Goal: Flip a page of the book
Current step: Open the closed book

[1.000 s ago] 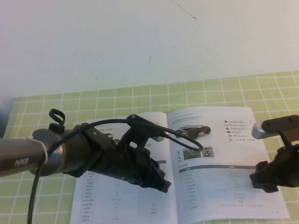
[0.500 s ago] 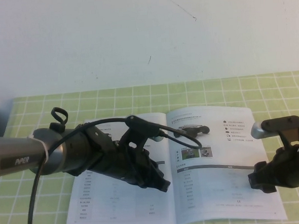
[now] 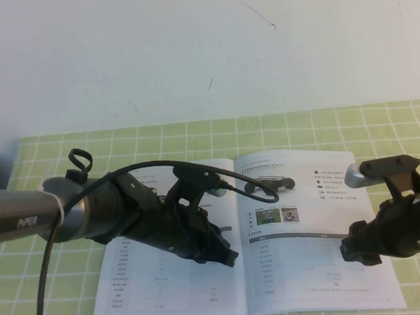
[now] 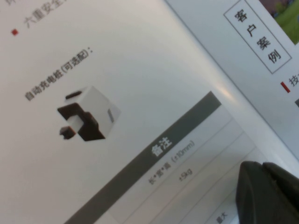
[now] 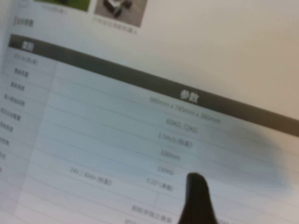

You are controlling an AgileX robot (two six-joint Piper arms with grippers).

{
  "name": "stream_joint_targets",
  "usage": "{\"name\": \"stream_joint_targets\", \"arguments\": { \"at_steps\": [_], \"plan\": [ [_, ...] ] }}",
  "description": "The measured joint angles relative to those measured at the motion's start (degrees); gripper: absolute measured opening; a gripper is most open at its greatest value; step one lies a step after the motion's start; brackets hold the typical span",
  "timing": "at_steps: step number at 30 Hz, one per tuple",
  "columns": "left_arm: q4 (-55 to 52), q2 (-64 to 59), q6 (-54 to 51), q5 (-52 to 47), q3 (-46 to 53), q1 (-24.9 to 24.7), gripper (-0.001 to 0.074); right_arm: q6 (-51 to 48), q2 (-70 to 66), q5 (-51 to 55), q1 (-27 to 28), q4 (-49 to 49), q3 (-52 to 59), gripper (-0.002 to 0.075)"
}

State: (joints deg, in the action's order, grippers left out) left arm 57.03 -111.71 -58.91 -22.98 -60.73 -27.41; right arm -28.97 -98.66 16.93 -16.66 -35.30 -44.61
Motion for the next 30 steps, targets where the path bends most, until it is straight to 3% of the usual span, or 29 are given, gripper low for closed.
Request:
{"name": "stream_joint_targets", "arguments": {
  "at_steps": [7,17,25,30],
  "plan": [
    [0.0,0.0,0.0,0.0,0.0,0.0,-0.0004,-0.7,0.2,1.1,0.0,2.0,-0.5,0.0457],
    [-0.2,0.0,0.0,-0.5,-0.1,0.0,-0.0004,-0.6,0.2,1.3,0.0,8.1,-0.5,0.0385],
    [-0.2,0.0,0.0,-0.5,-0.1,0.0,-0.0004,-0.1,-0.2,0.9,0.0,10.3,-0.5,0.0507],
    [-0.2,-0.1,0.0,-0.7,-0.1,0.0,-0.0004,0.0,-2.4,0.8,0.0,8.9,-0.8,0.0525]
  ]
}}
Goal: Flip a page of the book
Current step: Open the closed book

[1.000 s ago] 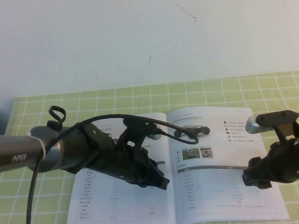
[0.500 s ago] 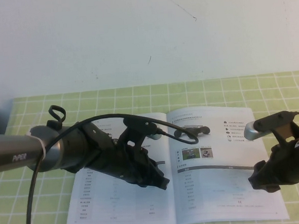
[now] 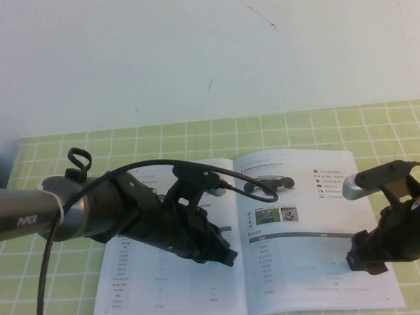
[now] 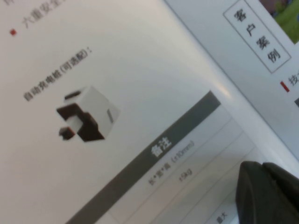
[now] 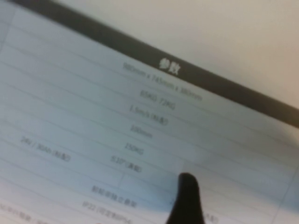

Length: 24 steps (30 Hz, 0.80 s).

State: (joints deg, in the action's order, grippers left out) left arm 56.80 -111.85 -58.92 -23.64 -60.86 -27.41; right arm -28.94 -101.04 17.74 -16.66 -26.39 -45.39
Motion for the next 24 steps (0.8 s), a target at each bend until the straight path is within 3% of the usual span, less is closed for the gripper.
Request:
{"name": "stream_joint_targets", "arguments": {
  "at_steps": [24],
  "plan": [
    [0.0,0.0,0.0,-0.3,-0.1,0.0,-0.0004,-18.7,-3.8,0.7,0.8,-25.6,-2.0,0.0498]
  ]
}}
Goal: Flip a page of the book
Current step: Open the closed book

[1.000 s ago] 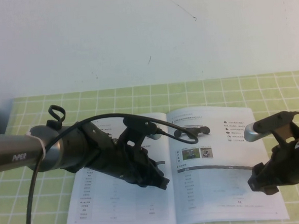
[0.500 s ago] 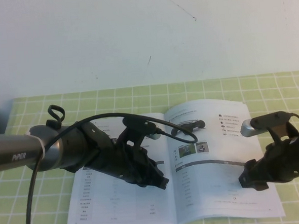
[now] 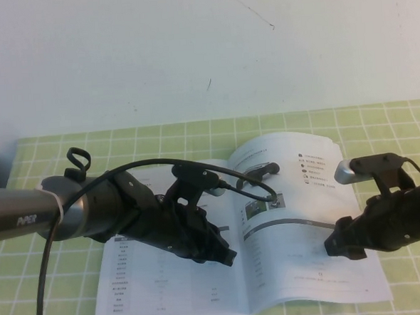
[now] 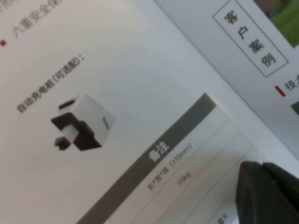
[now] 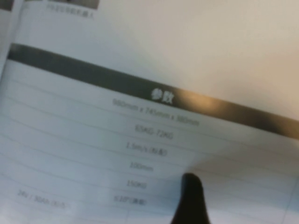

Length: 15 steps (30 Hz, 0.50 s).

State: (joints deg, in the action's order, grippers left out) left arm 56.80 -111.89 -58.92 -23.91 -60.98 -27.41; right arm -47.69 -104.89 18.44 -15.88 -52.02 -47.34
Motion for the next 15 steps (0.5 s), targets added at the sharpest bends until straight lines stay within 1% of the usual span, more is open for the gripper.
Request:
{"name": "stream_joint_targets", "arguments": {
  "at_steps": [8,11,15],
  "plan": [
    [0.0,0.0,0.0,0.0,0.0,0.0,-0.0004,-21.2,-2.0,4.2,0.1,-23.3,0.0,0.0498],
    [0.0,0.0,0.0,-0.1,0.0,0.1,-0.0004,-25.2,-2.6,6.6,0.1,-28.4,0.0,0.0496],
    [0.0,0.0,-0.3,-0.2,0.0,0.1,-0.0004,-27.4,-3.0,9.4,0.1,-31.7,0.0,0.0496]
  ]
}}
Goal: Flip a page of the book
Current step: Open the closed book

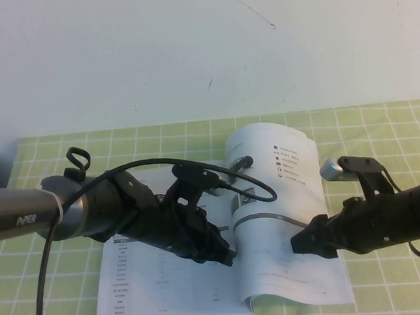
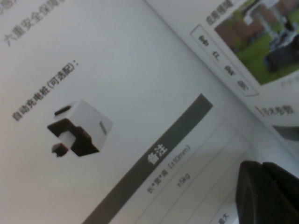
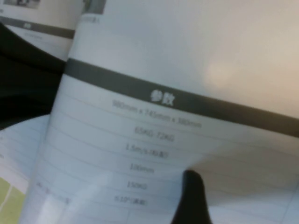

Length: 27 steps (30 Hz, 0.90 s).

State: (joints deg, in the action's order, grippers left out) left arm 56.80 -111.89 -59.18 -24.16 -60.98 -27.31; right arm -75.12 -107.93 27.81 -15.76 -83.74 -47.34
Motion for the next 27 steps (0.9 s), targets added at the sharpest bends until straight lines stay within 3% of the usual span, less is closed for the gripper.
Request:
{"name": "stream_joint_targets", "arguments": {
  "at_steps": [9,27],
  "plan": [
    [0.0,0.0,0.0,-0.1,0.0,0.0,-0.0004,-2.9,-0.5,5.7,-0.2,-4.9,0.4,0.0495],
    [0.0,0.0,0.0,-0.1,0.0,0.0,-0.0004,-4.7,-0.5,7.7,-0.3,-6.3,0.5,0.0442]
  ]
}}
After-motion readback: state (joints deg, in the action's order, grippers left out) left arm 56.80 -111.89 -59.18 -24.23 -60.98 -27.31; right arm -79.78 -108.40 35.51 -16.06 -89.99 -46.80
